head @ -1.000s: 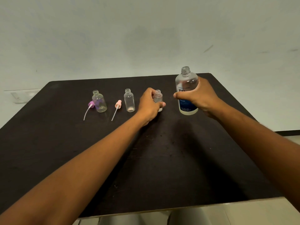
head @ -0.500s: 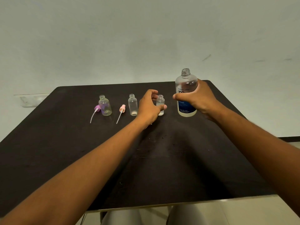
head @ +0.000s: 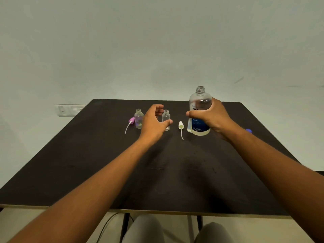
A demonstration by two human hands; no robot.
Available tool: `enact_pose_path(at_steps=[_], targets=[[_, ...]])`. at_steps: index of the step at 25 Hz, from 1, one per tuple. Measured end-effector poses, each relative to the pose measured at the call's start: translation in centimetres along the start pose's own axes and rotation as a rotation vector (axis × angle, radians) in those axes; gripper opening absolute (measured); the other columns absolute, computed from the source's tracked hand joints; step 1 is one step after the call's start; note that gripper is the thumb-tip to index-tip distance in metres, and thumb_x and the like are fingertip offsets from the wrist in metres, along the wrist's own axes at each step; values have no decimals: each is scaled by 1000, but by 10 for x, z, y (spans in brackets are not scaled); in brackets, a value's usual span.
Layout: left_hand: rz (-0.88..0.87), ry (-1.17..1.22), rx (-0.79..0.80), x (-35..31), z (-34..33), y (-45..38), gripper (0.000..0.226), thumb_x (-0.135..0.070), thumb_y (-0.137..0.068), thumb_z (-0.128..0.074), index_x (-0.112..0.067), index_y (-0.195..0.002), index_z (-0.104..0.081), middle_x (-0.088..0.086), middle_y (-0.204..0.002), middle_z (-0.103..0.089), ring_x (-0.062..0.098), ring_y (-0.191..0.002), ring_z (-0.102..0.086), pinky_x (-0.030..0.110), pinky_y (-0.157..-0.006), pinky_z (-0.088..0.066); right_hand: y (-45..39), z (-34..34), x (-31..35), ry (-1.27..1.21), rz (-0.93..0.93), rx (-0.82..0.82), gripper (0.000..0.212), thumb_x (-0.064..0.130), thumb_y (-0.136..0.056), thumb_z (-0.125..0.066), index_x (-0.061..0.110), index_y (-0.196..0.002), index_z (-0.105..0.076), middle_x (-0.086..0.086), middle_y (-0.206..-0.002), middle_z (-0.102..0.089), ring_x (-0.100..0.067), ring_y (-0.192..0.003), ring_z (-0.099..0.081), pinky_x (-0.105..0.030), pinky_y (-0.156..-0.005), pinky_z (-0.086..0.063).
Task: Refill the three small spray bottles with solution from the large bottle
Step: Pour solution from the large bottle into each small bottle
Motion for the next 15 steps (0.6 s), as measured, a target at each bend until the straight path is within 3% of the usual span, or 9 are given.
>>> enact_pose_path(at_steps=[4, 10, 15], targets=[[57, -27, -11, 21, 5, -15, 68, -14, -80, -86, -14, -139, -52, 1, -129, -61, 15, -120, -57, 28, -103, -50, -9, -21, -1, -21, -10, 8, 43, 25, -68, -92, 34, -101, -67, 11, -93, -75, -7, -87, -73, -24, -77, -54], [154, -83, 64, 52, -23, -45, 80, -21, -80, -87, -14, -148, -46, 3, -140, -59, 19, -129, -55, 40, -110, -48, -25, -33, -14, -21, 1, 20, 42, 23, -69, -92, 36, -99, -66, 20, -89, -75, 4, -85, -71, -13, -68, -52], [122, -168, 35, 61, -37, -52, 51, -31, -78, -87, -17, -123, -67, -2, -115, -72, 13, -105, -66, 32, -93, -57, -32, -32, -28, -11, -1, 23, 49, 25, -70, -92, 33, -110, -65, 10, -101, -74, -7, -93, -72, -21, -79, -55]])
Point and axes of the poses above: each hand's wrist, its own y-axis away from the middle knuckle, its own z-axis out of the back of the hand, x = y × z, the point moved 10 cm from there along -y, towards the middle knuckle
